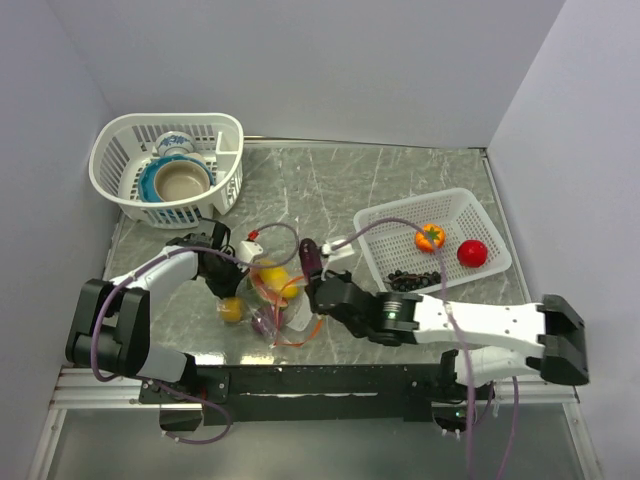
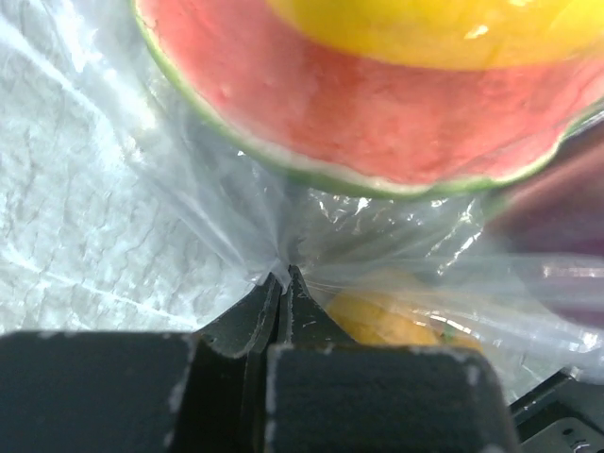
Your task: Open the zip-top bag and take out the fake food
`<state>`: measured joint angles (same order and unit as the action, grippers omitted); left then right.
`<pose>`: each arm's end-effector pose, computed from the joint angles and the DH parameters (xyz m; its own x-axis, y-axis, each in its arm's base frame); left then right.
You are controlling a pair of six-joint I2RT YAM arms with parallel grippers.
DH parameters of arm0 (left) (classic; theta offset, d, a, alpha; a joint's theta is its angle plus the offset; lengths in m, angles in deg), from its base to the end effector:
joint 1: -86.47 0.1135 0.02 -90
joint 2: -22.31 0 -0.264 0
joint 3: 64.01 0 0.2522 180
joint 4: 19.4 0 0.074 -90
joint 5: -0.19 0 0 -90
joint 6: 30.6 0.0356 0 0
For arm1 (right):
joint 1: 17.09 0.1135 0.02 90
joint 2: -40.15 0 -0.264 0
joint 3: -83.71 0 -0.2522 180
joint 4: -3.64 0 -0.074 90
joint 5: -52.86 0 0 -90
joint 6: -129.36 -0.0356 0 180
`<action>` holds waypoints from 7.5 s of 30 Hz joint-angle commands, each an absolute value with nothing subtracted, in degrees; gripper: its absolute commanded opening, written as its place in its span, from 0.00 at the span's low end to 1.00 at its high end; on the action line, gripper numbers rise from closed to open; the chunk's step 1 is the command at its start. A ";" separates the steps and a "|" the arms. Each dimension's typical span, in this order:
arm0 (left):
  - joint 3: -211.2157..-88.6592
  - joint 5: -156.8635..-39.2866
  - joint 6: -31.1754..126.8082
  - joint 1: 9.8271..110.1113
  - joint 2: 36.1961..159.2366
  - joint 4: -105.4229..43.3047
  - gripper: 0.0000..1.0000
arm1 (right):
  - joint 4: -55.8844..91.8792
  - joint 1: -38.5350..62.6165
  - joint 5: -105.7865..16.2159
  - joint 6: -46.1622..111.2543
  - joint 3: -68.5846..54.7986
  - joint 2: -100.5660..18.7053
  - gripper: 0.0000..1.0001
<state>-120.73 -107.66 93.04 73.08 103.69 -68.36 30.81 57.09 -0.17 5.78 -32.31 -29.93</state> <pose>0.2310 -0.0662 0.1658 -0.6083 0.6869 -0.3977 0.7706 0.6312 -0.0886 0.0932 0.2505 0.2787 -0.4739 -0.0517 -0.8790 -0.4435 0.8764 0.1876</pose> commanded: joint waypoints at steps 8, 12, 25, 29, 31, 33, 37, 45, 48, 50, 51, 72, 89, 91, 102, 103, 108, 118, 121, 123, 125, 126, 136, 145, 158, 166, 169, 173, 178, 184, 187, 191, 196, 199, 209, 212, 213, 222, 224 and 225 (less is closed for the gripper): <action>-120.75 -105.55 93.41 73.55 102.91 -69.46 0.01 | 35.67 55.78 6.07 -1.41 -43.24 -7.15 0.23; -122.67 -107.21 93.15 74.16 101.85 -71.30 0.01 | 51.11 50.69 15.67 -9.59 -40.00 -5.29 0.29; -127.08 -111.87 92.09 74.95 98.51 -75.70 0.01 | 49.05 32.65 10.85 -0.21 -34.28 -15.82 1.00; -125.85 -111.61 92.27 75.13 99.04 -74.48 0.01 | 41.59 43.97 10.49 7.53 -35.42 -16.36 1.00; -125.32 -111.17 92.18 75.04 99.56 -73.95 0.01 | 36.41 51.61 10.58 11.92 -36.73 -16.71 1.00; -124.97 -110.56 92.27 75.13 100.09 -73.16 0.01 | 31.93 55.23 9.53 14.56 -38.22 -18.20 1.00; -123.65 -109.59 92.27 75.22 101.32 -71.49 0.01 | 27.60 59.98 6.19 14.67 -39.55 -23.56 0.81; -121.72 -107.74 92.36 75.13 102.38 -69.29 0.01 | 19.79 61.84 2.50 15.27 -36.48 -39.89 0.54; -121.89 -107.74 92.27 75.22 102.38 -69.37 0.01 | 18.11 61.84 1.53 16.33 -34.02 -44.47 0.55; -121.89 -107.83 92.35 75.22 102.38 -69.46 0.01 | 17.67 61.75 0.65 16.77 -32.96 -46.50 0.66; -121.89 -107.92 92.44 75.13 102.38 -69.37 0.01 | 17.58 61.84 0.47 17.56 -32.00 -48.42 0.70; -121.71 -108.62 94.99 75.22 103.34 -70.43 0.01 | 3.07 52.00 -5.33 26.87 -19.78 -66.27 1.00; -121.80 -111.08 97.36 75.13 104.31 -72.54 0.01 | 0.88 51.47 -12.18 25.48 -15.38 -74.54 1.00; -121.45 -111.43 98.24 75.13 104.05 -72.89 0.01 | 0.35 51.29 -12.27 25.56 -15.20 -75.33 0.96; -122.42 -112.14 99.12 76.10 102.73 -75.96 0.01 | -0.62 50.77 -11.22 24.60 -17.04 -74.64 0.34; -122.59 -112.14 99.21 76.18 102.73 -76.05 0.01 | -0.44 50.85 -10.87 24.51 -17.40 -74.37 0.33; -122.42 -111.26 97.99 76.62 102.38 -75.09 0.01 | -0.27 51.38 -9.73 22.05 -23.19 -69.90 0.27; -122.77 -108.27 96.22 78.38 103.61 -72.01 0.01 | 8.78 55.77 -7.26 13.88 -37.51 -53.55 0.31; -122.51 -108.10 95.78 78.47 103.61 -71.31 0.01 | 12.12 56.30 -7.96 11.59 -39.72 -49.51 0.31; -121.89 -107.92 95.69 78.65 103.35 -70.87 0.01 | 14.32 56.65 -8.49 10.97 -40.42 -46.26 0.31; -121.37 -107.57 95.87 78.73 103.26 -70.34 0.01 | 17.03 56.83 -8.58 10.80 -40.78 -42.58 0.31; -121.01 -107.39 95.87 79.00 103.26 -70.08 0.01 | 17.22 56.92 -8.32 10.71 -40.78 -41.08 0.31; -120.83 -108.27 96.14 79.97 104.49 -69.46 0.01 | 32.24 55.95 5.02 8.70 -41.66 -17.88 0.31; -121.80 -108.97 95.08 80.05 104.40 -70.08 0.01 | 56.86 39.79 20.17 -14.95 -44.99 -7.41 0.45; -121.62 -109.68 94.99 80.05 102.82 -70.52 0.01 | 39.94 44.04 8.56 5.60 -36.47 -17.41 1.00; -121.71 -109.76 95.08 80.05 103.08 -70.52 0.01 | 34.11 54.98 7.43 10.27 -34.62 -33.57 1.00; -121.71 -109.94 95.25 80.05 102.99 -70.25 0.01 | 29.46 55.42 4.70 10.18 -36.99 -36.40 1.00; -121.36 -109.77 95.26 80.05 104.04 -69.73 0.01 | 22.87 55.51 1.98 10.97 -39.02 -39.03 1.00; -121.36 -110.12 94.82 80.05 104.93 -69.29 0.01 | 19.25 55.86 -0.40 12.64 -37.62 -44.13 1.00; -121.54 -110.21 94.82 80.05 105.37 -69.29 0.01 | 18.19 57.00 0.56 15.63 -32.96 -48.88 1.00; -121.45 -110.29 94.99 80.05 105.19 -69.55 0.01 | 17.58 56.92 1.26 17.03 -31.47 -50.11 1.00; -121.10 -110.12 95.34 80.05 104.49 -69.73 0.01 | 18.37 57.00 2.58 18.35 -30.14 -50.03 1.00; -121.36 -110.38 95.17 79.97 104.66 -69.55 0.01 | 17.58 56.83 1.53 20.72 -30.59 -50.54 1.00; -121.71 -111.26 94.82 80.05 104.84 -69.81 0.01 | 16.17 56.74 0.30 21.52 -28.30 -55.20 1.00; -122.50 -113.19 94.38 80.05 103.08 -71.83 0.01 | 9.33 57.26 -6.46 22.39 -26.80 -62.60 0.99; -123.03 -114.51 93.76 79.96 103.17 -72.01 0.01 | 4.41 57.79 -11.46 23.53 -28.12 -60.58 1.00; -123.03 -114.77 93.33 79.96 103.26 -71.92 0.01 | 3.09 57.80 -13.13 23.80 -28.47 -60.05 1.00; -121.63 -115.21 92.53 79.35 103.61 -71.13 0.01 | -0.53 57.97 -23.87 24.68 -23.03 -63.20 1.00; -121.36 -115.30 92.44 79.17 103.43 -71.13 0.01 | -1.23 58.06 -26.75 24.25 -21.80 -64.61 1.00; -121.19 -115.65 92.18 79.09 103.43 -71.22 0.01 | -1.58 58.06 -27.47 24.07 -21.45 -65.14 1.00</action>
